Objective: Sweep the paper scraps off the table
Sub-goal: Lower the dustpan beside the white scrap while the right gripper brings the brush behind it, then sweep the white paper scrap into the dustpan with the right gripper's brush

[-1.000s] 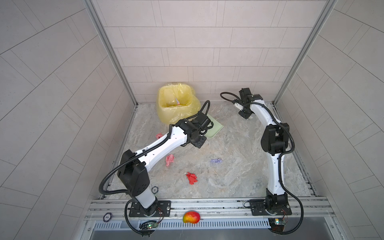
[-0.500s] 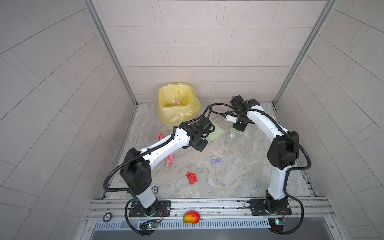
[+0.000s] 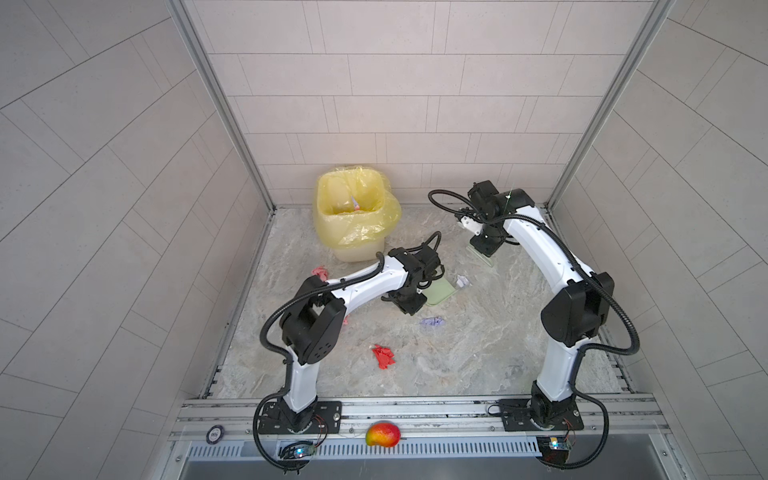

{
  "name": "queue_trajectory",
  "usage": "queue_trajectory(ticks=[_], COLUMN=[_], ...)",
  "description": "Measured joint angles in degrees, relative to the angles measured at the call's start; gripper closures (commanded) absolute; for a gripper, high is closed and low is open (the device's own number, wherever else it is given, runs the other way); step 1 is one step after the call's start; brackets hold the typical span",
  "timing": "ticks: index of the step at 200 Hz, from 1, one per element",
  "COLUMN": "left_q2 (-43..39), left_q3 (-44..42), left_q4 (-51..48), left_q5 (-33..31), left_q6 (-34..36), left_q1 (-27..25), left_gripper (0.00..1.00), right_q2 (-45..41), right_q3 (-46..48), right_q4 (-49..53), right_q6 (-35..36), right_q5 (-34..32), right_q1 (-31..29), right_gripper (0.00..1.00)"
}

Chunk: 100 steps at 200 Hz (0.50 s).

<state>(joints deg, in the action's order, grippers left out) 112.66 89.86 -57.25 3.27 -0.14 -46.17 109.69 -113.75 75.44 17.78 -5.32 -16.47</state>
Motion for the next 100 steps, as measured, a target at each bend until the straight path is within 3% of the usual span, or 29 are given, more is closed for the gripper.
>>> queue_trajectory(ticks=[54, 100], left_q2=[8.94, 12.59], left_q3=[14.67, 17.09], left_q4=[-8.61, -13.35], left_q5=[0.92, 3.19], left_q6=[4.02, 5.22], left_q1=[0.02, 0.02], left_gripper=[1.00, 1.00], right_q2=[2.29, 4.17], right_q3=[-0.72, -4.09], right_q4=[3.37, 4.61], right_q6=[-8.31, -11.43], right_q5=[1.95, 2.23], right_q1=[0.00, -0.02], right_gripper=[1.00, 1.00])
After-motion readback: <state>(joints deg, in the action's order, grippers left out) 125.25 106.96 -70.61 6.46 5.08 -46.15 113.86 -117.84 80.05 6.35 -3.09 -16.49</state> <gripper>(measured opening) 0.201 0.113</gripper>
